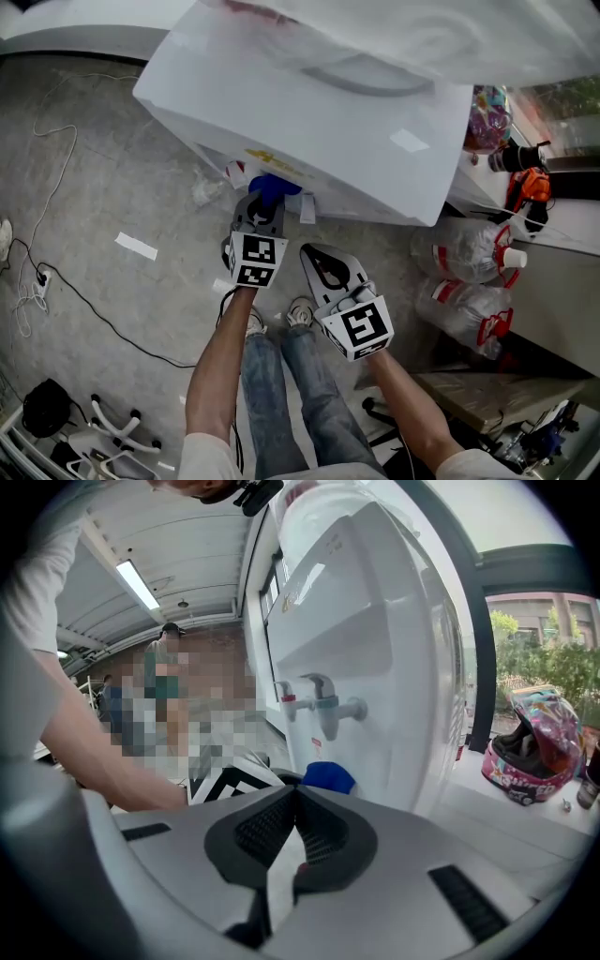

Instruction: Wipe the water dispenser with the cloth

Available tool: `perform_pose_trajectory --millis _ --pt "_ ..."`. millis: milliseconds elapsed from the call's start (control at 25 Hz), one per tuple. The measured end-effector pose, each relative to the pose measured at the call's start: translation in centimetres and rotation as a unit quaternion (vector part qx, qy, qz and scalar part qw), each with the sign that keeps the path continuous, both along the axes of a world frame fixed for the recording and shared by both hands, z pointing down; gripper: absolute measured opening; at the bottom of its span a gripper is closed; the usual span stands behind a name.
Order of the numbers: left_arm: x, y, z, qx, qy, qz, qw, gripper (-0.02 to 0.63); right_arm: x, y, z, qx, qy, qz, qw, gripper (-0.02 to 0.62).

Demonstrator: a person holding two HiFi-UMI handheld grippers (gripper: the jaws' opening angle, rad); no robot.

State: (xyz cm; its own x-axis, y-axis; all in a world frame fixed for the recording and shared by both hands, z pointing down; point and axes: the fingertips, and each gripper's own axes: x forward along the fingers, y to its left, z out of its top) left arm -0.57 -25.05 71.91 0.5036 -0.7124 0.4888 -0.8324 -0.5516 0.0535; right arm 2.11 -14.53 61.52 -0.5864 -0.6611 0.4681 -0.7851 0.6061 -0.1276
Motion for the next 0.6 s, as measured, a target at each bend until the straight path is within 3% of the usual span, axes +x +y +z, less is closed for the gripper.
perform_pose_trajectory --millis 280,600 --pt "4.7 2.0 0.1 -0.015 0.030 0.026 0.9991 0.052 1.7 -0.1 0.0 -0.001 0.002 0.023 1.000 0.015" --pt "6.1 2.6 0.4 -0.021 0.031 0.042 0.9984 0.052 3.7 -0.3 -0.2 0.001 0.006 0.047 0.999 0.015"
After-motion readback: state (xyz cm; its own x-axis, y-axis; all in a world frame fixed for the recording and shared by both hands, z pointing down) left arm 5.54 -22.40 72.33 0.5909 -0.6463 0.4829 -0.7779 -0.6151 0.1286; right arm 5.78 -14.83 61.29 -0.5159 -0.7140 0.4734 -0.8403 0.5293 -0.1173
